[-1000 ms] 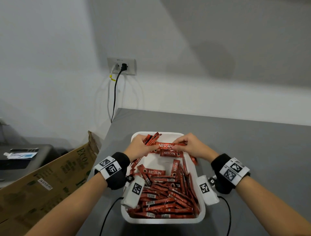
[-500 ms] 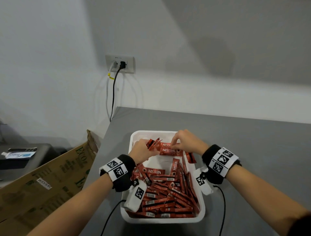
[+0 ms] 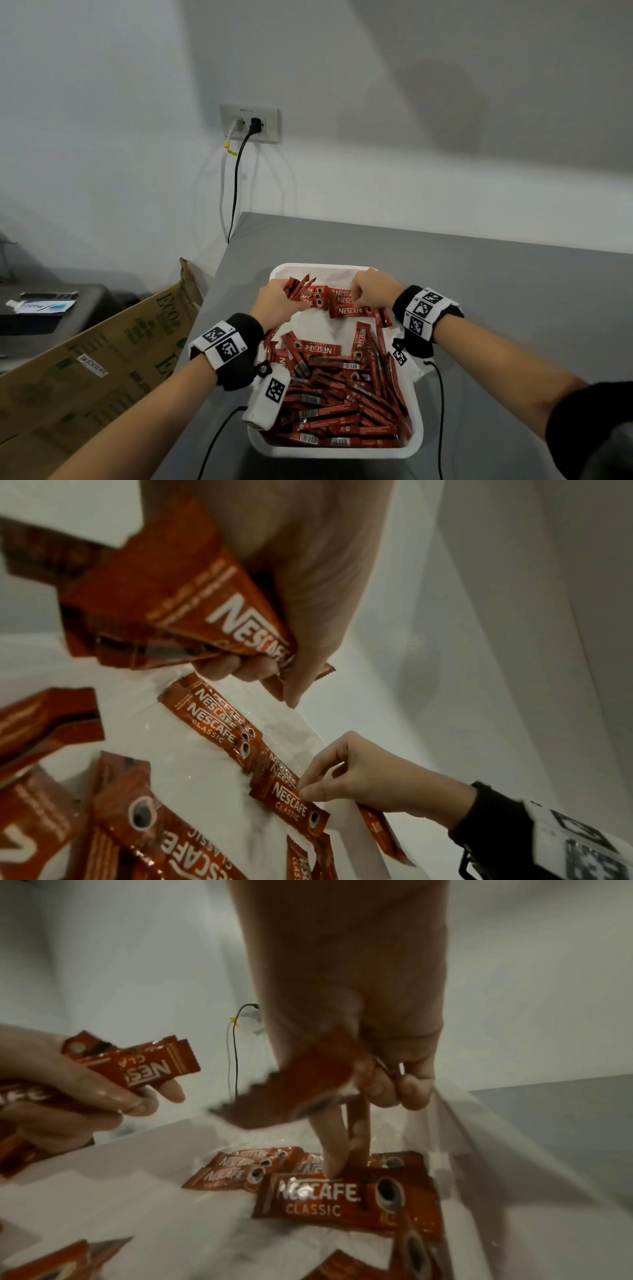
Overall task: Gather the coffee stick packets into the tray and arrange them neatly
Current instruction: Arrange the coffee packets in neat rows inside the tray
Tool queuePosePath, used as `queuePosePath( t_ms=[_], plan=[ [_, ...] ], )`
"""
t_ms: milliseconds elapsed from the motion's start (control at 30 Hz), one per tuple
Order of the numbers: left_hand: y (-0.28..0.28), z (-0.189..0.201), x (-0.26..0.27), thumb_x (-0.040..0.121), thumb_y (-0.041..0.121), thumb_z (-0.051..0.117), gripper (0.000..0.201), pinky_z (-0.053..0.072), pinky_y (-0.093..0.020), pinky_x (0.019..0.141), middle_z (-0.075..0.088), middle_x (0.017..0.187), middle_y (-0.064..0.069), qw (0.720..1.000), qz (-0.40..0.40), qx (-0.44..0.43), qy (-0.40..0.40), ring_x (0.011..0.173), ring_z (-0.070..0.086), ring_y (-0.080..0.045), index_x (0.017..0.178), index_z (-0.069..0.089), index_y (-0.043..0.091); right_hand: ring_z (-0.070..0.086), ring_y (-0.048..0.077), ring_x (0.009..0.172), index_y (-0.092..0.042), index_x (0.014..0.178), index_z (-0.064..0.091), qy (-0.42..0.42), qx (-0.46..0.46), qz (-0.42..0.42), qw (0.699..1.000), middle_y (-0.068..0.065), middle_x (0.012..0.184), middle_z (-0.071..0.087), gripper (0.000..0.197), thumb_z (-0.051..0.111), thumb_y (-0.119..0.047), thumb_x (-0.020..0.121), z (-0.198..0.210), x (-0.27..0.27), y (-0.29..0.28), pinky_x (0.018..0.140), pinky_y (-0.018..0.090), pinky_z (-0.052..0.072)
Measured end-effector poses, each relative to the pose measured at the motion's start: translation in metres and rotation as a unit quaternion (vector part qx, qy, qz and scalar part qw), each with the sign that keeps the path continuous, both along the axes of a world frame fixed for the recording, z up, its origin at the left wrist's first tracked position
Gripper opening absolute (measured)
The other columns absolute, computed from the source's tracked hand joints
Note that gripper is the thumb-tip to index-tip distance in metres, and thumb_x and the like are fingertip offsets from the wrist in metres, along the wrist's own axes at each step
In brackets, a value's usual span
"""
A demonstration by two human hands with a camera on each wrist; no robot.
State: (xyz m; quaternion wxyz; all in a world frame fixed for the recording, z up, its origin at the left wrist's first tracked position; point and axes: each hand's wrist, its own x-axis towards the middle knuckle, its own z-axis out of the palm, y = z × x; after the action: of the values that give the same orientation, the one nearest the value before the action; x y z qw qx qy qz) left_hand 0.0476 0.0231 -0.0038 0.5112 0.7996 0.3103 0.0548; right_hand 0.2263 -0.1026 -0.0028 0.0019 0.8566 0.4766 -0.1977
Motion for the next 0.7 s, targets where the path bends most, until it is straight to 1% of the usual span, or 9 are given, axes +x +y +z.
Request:
queuePosePath(
  t_ms=[100, 200, 267, 333, 433, 600, 700],
  plan=[
    [0.0001, 0.0001, -0.0002, 0.081, 0.021, 0.072, 0.020, 0.039, -0.014, 0.044, 0.059, 0.071, 0.000, 1.000, 0.003, -0.010, -0.004, 0.047, 0.047, -0.007, 0.091, 0.062, 0.007, 0.063, 0.015, 0.093, -0.013, 0.086, 0.070, -0.022, -0.004, 0.004, 1.000, 0.000, 0.095, 0.070, 0.007, 0.064, -0.016, 0.084, -0.0014, -0.0024, -0.0011, 0.080, 0.026, 0.051],
    [0.0003, 0.0004, -0.0009, 0.081, 0.022, 0.071, 0.021, 0.041, -0.014, 0.045, 0.061, 0.075, -0.002, 1.000, -0.002, -0.011, -0.002, 0.049, 0.048, -0.008, 0.093, 0.063, 0.008, 0.063, 0.018, 0.093, -0.010, 0.088, 0.069, -0.027, -0.003, -0.001, 1.000, 0.003, 0.096, 0.070, 0.011, 0.058, -0.012, 0.084, -0.0017, -0.0033, -0.0001, 0.075, 0.023, 0.046],
    [0.0002, 0.0010, -0.0011, 0.081, 0.022, 0.071, 0.019, 0.042, -0.015, 0.046, 0.061, 0.074, -0.002, 1.000, -0.003, -0.012, -0.003, 0.048, 0.047, -0.009, 0.092, 0.063, 0.008, 0.064, 0.018, 0.091, -0.009, 0.088, 0.070, -0.026, -0.009, -0.003, 1.000, 0.004, 0.096, 0.071, 0.011, 0.062, -0.015, 0.083, -0.0016, -0.0033, 0.0001, 0.073, 0.022, 0.045],
    [0.0003, 0.0011, -0.0009, 0.081, 0.022, 0.071, 0.020, 0.041, -0.016, 0.046, 0.061, 0.073, -0.003, 1.000, -0.002, -0.013, -0.001, 0.047, 0.046, -0.009, 0.092, 0.063, 0.007, 0.065, 0.017, 0.088, -0.010, 0.087, 0.072, -0.023, -0.022, 0.002, 0.999, 0.003, 0.093, 0.072, 0.012, 0.069, -0.020, 0.080, -0.0015, -0.0037, 0.0003, 0.071, 0.022, 0.046],
    [0.0001, 0.0006, -0.0001, 0.081, 0.021, 0.071, 0.023, 0.041, -0.016, 0.045, 0.060, 0.072, -0.003, 1.000, -0.002, -0.010, 0.002, 0.047, 0.046, -0.009, 0.094, 0.063, 0.003, 0.065, 0.016, 0.088, -0.011, 0.087, 0.072, -0.026, -0.036, 0.009, 0.999, 0.003, 0.092, 0.072, 0.016, 0.076, -0.020, 0.074, -0.0020, -0.0043, 0.0006, 0.074, 0.024, 0.049],
    [0.0005, -0.0006, 0.0001, 0.082, 0.019, 0.070, 0.018, 0.040, -0.011, 0.044, 0.061, 0.074, -0.001, 1.000, -0.009, -0.004, 0.003, 0.050, 0.048, -0.008, 0.094, 0.063, 0.007, 0.064, 0.019, 0.092, -0.010, 0.091, 0.070, -0.063, -0.059, 0.028, 0.996, 0.003, 0.096, 0.070, 0.025, 0.078, -0.024, 0.072, -0.0020, -0.0070, 0.0026, 0.080, 0.029, 0.053],
    [0.0007, -0.0012, 0.0003, 0.083, 0.019, 0.070, 0.018, 0.040, -0.011, 0.044, 0.061, 0.074, 0.000, 1.000, -0.011, -0.002, 0.004, 0.051, 0.048, -0.008, 0.095, 0.063, 0.007, 0.065, 0.019, 0.092, -0.010, 0.090, 0.069, -0.082, -0.077, 0.041, 0.993, 0.003, 0.095, 0.070, 0.026, 0.080, -0.025, 0.071, -0.0024, -0.0085, 0.0038, 0.082, 0.033, 0.054]
  ],
)
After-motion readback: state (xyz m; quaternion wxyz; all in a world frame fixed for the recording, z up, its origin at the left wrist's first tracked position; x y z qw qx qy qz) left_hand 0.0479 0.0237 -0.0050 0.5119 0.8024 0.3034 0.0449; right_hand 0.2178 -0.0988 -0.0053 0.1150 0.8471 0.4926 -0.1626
